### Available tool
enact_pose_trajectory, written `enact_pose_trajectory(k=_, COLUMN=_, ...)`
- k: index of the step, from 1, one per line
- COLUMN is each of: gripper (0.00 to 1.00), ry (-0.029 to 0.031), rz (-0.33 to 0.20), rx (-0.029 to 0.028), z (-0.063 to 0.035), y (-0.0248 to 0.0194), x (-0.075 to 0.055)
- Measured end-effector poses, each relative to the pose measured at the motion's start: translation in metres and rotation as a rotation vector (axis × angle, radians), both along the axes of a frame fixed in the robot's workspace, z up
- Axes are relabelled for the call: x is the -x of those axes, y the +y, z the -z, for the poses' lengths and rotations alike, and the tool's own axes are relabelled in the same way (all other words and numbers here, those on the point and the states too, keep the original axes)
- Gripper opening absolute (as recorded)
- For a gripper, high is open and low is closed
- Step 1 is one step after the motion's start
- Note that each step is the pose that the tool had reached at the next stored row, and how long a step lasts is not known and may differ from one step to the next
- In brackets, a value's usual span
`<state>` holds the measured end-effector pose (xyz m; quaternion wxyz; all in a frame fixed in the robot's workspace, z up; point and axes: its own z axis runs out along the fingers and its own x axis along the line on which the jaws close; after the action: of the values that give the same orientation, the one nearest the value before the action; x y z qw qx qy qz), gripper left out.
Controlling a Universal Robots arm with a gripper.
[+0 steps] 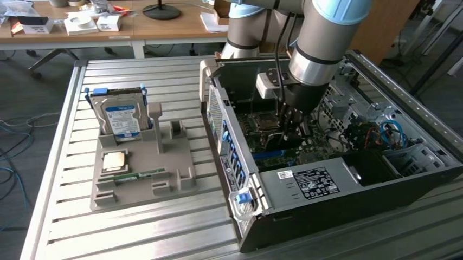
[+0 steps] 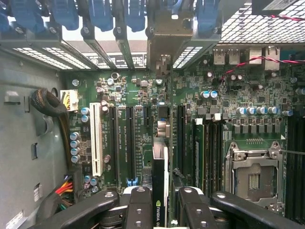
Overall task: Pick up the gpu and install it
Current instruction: 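Insert the gpu into the slot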
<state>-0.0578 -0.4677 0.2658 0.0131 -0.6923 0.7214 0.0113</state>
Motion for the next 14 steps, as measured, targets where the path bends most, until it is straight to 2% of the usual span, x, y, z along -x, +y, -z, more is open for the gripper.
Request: enact_pose_trajectory(k=14, gripper=0.26, ry=-0.0012, rz=0.0, rx=0.0, z=0.005, y=0.0, x=0.0006)
